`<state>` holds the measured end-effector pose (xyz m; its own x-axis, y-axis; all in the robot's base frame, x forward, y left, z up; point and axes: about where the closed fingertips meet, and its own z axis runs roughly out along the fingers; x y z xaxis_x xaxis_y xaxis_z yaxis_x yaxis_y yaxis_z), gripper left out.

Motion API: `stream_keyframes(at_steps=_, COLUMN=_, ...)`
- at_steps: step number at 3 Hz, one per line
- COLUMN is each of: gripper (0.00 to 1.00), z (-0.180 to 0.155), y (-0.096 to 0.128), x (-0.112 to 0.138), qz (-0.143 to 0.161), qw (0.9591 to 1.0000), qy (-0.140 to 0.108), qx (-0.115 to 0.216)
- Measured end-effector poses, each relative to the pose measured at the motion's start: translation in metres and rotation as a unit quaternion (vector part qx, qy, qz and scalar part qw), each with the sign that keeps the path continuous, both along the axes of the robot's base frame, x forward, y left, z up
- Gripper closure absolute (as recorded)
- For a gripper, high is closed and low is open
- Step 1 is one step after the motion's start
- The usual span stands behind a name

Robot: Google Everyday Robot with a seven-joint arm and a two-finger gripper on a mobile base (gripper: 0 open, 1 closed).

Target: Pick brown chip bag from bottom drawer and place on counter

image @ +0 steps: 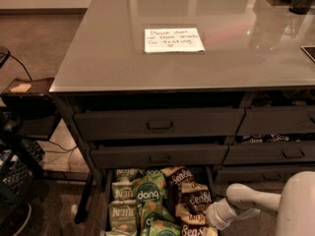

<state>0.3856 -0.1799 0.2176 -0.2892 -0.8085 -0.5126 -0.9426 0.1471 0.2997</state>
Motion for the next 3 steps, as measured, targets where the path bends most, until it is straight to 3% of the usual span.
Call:
stream_keyframes(at_steps=1, gripper=0.18, z=-0.0008, y=0.0002, x=0.0004, qz=0.0, qw=1.0, qy=0.0, qx=0.0)
stream_keyframes(at_steps=3, gripper=0.64, z=-0.0009, y=0.0003, x=0.0004, qz=0.0, qw=1.0, qy=0.001, qx=0.0)
